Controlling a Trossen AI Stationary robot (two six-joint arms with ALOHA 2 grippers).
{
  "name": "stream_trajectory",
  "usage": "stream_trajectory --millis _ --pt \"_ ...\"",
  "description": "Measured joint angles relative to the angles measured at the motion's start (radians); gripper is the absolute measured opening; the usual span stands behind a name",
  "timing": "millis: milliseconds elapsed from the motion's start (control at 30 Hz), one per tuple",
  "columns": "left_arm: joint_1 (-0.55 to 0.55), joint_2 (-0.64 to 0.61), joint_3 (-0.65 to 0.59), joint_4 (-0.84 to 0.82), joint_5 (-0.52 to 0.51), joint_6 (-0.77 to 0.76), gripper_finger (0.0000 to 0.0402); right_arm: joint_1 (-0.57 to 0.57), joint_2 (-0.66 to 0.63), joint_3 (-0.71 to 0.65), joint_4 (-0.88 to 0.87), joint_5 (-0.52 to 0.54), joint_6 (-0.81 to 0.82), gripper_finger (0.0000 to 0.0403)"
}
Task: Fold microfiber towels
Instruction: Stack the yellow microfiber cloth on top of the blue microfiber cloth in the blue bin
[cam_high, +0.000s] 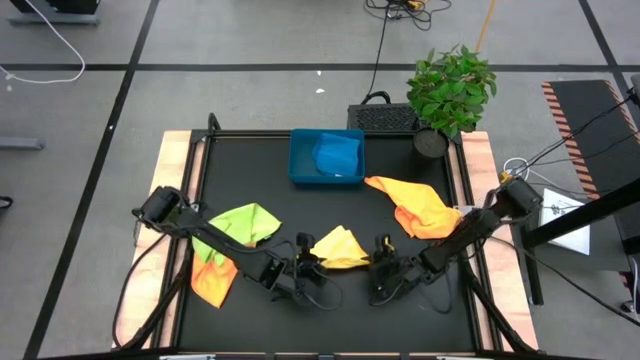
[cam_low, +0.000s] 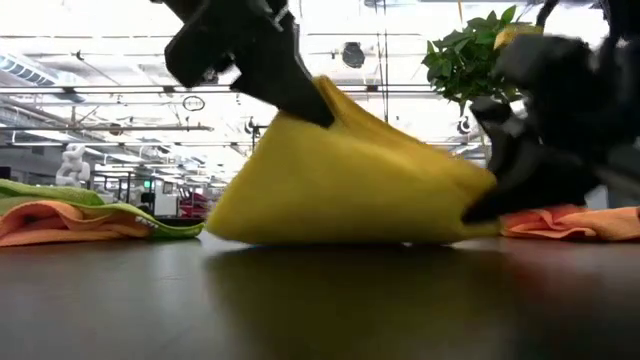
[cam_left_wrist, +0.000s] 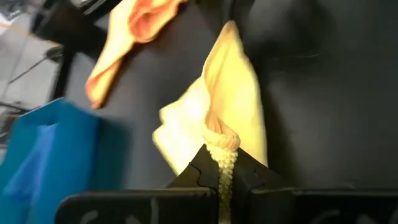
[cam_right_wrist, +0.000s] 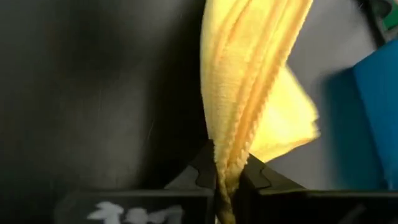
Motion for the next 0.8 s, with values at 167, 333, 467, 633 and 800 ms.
stream_trajectory --millis 167,333,467,633,800 --pt "0.000 -0.069 0.002 -0.051 -0.050 -0.011 0.0004 -0.002 -0.115 0.001 0.008 0.025 -0.045 0.0003" --pt "0.019 -0.152 0.001 -0.100 -0.162 0.060 0.0004 -0.056 -0.225 0.003 0.054 0.088 -0.186 0.0002" --pt "0.086 -0.233 0.002 -0.167 -0.242 0.079 0.0004 -0.160 -0.307 0.004 0.083 0.100 -0.288 0.0001" --pt "0.226 -0.288 0.002 -0.222 -0.228 0.085 0.0004 -0.309 -0.388 0.005 0.108 0.098 -0.390 0.0001" --pt "0.404 -0.299 0.002 -0.137 -0.214 0.238 0.0003 -0.475 -0.415 0.005 0.194 0.067 -0.514 0.0001"
